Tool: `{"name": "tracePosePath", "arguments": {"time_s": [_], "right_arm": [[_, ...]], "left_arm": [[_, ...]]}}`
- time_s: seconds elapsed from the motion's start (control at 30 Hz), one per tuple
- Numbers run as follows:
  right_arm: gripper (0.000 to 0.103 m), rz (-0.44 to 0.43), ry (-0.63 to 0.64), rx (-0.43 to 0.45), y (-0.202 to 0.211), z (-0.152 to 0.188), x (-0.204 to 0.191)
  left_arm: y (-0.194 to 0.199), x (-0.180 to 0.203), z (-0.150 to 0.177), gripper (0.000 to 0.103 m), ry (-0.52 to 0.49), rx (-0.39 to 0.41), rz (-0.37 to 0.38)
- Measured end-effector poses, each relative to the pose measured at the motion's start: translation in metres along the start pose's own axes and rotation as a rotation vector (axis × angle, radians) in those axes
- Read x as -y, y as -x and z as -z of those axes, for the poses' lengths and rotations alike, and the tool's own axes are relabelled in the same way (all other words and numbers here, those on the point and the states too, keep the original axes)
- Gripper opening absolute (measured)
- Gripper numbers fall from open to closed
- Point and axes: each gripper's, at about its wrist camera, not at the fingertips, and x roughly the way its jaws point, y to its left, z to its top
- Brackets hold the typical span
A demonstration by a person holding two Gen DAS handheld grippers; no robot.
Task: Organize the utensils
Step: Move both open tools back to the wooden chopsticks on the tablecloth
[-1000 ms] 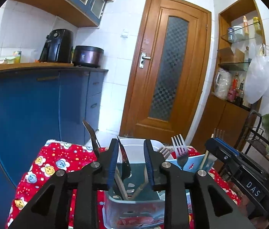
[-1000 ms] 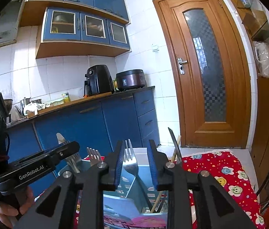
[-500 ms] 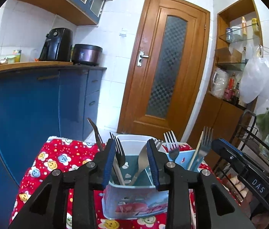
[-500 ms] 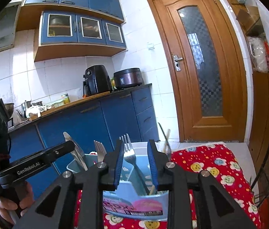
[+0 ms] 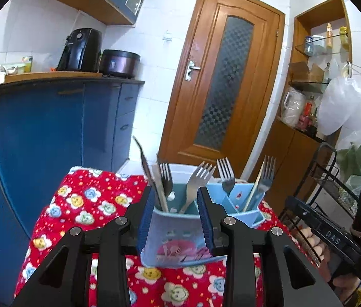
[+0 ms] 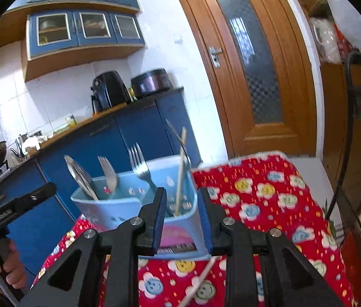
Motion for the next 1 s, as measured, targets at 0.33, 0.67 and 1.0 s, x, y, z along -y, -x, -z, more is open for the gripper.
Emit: {"name": "tracePosePath", "arguments": {"time_s": [0.33, 0.67, 1.0], "right_arm": [[0.028, 0.048, -0.073, -0.189, -0.028, 0.022, 0.027], [0.028, 0.063, -0.231, -0.345, -0.066, 0.031, 0.061], [0.028, 0.146, -0.232, -0.442, -0.108, 0.035, 0.073]], "left_arm": [[0.012, -0.011, 0.023, 0.035, 0.034, -0.061, -0.028], [0.003, -0.028, 0.047, 0.035, 0.082, -0.136, -0.066], [-0.008, -0.041, 0.068, 0.035, 0.096, -0.202, -0.101]]}}
